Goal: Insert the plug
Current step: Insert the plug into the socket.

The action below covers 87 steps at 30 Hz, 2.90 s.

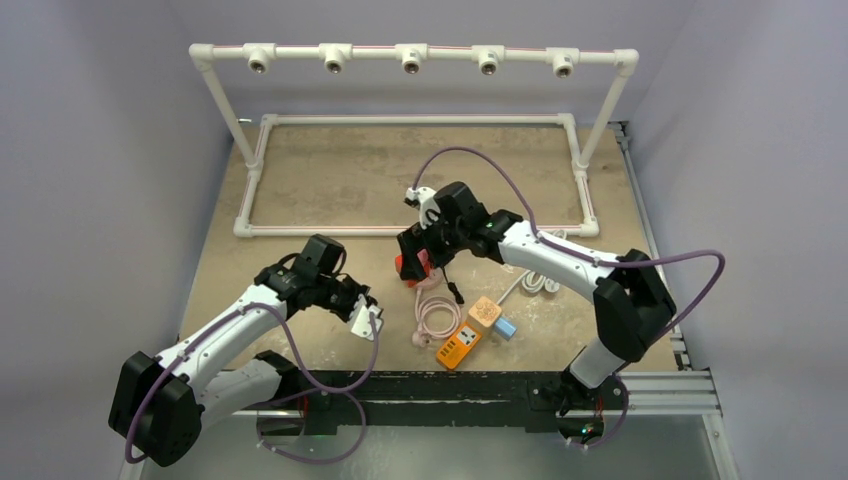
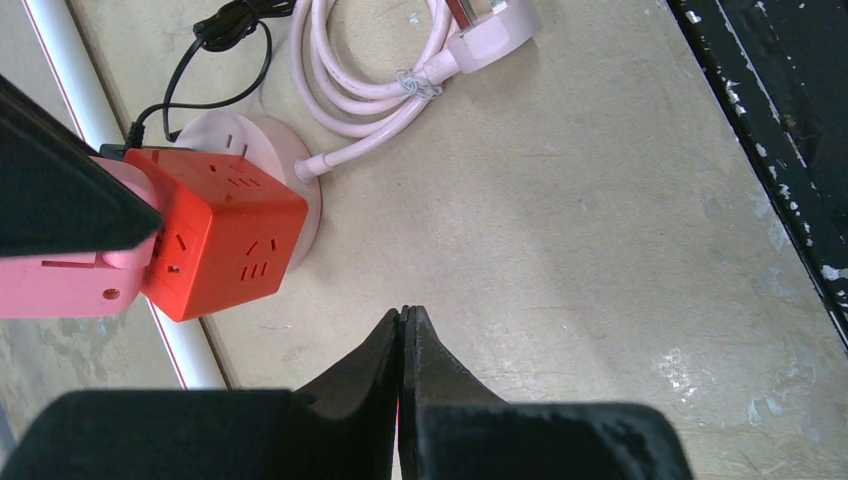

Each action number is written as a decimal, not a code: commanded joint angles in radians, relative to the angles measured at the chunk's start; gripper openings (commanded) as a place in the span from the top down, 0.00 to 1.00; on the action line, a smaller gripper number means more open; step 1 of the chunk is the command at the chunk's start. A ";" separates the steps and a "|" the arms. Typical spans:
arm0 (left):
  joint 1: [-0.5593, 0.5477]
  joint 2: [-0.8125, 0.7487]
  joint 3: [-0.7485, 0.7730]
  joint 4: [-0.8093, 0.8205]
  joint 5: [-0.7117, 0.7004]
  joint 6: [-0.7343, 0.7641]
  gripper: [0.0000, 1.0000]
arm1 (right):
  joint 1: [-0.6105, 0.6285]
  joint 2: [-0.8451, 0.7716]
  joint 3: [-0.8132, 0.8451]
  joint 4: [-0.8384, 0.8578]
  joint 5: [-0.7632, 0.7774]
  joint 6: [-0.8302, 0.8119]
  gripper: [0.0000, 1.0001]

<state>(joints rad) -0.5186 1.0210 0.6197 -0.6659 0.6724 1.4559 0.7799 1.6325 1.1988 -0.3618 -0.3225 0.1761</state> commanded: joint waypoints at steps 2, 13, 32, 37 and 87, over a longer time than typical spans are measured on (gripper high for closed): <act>-0.006 -0.009 0.038 0.009 0.010 -0.014 1.00 | -0.060 -0.081 -0.059 0.118 -0.070 0.034 0.01; -0.006 0.022 0.060 0.051 -0.005 -0.026 1.00 | -0.070 -0.028 0.018 0.134 -0.138 0.052 0.17; -0.006 0.093 0.076 0.239 -0.034 0.006 1.00 | -0.071 0.032 0.032 0.086 -0.098 0.042 0.67; -0.006 0.122 0.094 0.268 -0.032 0.024 1.00 | -0.071 0.038 0.035 0.075 -0.068 0.017 0.74; -0.035 0.225 0.156 0.276 -0.051 0.014 0.85 | -0.034 0.124 0.106 -0.089 0.114 -0.017 0.57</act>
<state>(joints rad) -0.5465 1.2671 0.7231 -0.3550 0.6292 1.5009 0.7422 1.7161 1.2816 -0.3553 -0.3161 0.1967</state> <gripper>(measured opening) 0.055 0.321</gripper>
